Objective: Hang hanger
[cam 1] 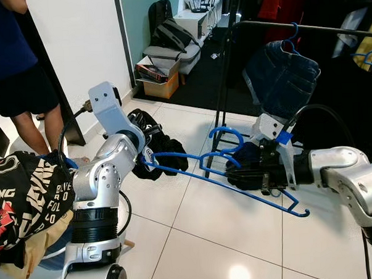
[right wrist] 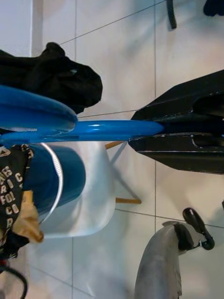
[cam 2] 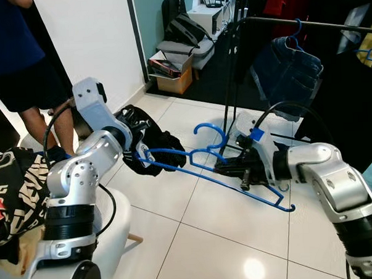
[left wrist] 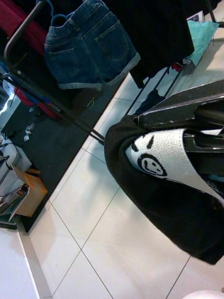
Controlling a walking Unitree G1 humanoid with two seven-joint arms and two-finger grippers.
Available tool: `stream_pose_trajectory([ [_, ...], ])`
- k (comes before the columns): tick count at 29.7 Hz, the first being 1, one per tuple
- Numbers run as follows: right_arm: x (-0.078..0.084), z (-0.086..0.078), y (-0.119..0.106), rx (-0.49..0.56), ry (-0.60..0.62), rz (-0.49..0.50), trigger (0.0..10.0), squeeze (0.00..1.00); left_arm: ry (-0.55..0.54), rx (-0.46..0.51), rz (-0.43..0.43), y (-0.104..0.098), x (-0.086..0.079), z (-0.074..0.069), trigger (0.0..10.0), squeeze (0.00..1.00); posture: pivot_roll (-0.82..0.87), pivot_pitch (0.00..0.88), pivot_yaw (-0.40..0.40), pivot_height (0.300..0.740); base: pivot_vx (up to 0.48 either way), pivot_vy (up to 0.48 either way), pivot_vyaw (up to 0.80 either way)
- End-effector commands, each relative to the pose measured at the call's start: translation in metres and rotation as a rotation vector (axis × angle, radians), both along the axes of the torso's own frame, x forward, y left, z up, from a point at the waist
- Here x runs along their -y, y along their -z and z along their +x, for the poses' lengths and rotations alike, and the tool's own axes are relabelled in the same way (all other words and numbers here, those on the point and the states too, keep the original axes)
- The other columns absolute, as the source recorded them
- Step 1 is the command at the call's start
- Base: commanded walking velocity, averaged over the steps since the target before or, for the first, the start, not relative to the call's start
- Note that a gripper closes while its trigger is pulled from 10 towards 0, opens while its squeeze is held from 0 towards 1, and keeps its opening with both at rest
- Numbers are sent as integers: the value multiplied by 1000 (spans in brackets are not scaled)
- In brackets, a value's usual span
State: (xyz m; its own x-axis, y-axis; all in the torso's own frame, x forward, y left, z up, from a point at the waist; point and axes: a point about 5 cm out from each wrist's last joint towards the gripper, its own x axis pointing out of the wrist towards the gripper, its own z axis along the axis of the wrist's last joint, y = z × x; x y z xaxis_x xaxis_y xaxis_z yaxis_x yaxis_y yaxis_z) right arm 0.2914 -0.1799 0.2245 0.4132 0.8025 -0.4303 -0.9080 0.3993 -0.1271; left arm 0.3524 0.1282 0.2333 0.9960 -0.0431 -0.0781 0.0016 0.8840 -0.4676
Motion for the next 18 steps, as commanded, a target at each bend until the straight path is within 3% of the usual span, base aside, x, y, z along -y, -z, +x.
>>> stream_pose_trajectory([
  [1, -2, 0, -8, 28, 5, 12, 10000, 0, 6, 6, -15, -5, 2, -1, 10000, 0, -114, 0, 23, 740, 0, 0, 0],
  [6, -2, 5, -11, 51, 50, 17, 10000, 0, 11, 3, -21, -7, 3, -2, 10000, 0, -114, 0, 22, 740, 0, 0, 0],
  [10, 1, 19, -18, 106, 170, 15, 10000, 0, 23, 1, -35, -9, 5, -4, 10000, 0, -112, 0, 21, 740, 0, 0, 0],
  [12, 1, 19, -18, 106, 170, 15, 10000, 0, 23, 1, -35, -9, 5, -4, 10000, 0, -112, 0, 21, 740, 0, 0, 0],
  [15, 2, 30, -23, 117, 275, 65, 10000, 0, 30, 0, -43, -10, 6, -5, 10000, 0, -111, 0, 20, 740, 0, 0, 0],
  [17, 1, 31, -24, 108, 285, 81, 10000, 0, 30, -1, -44, -10, 6, -5, 10000, 0, -111, 0, 20, 740, 0, 0, 0],
  [18, -2, 24, -23, 86, 223, 74, 10000, 0, 28, 0, -43, -10, 7, -5, 10000, 0, -112, 0, 21, 740, 0, 0, 0],
])
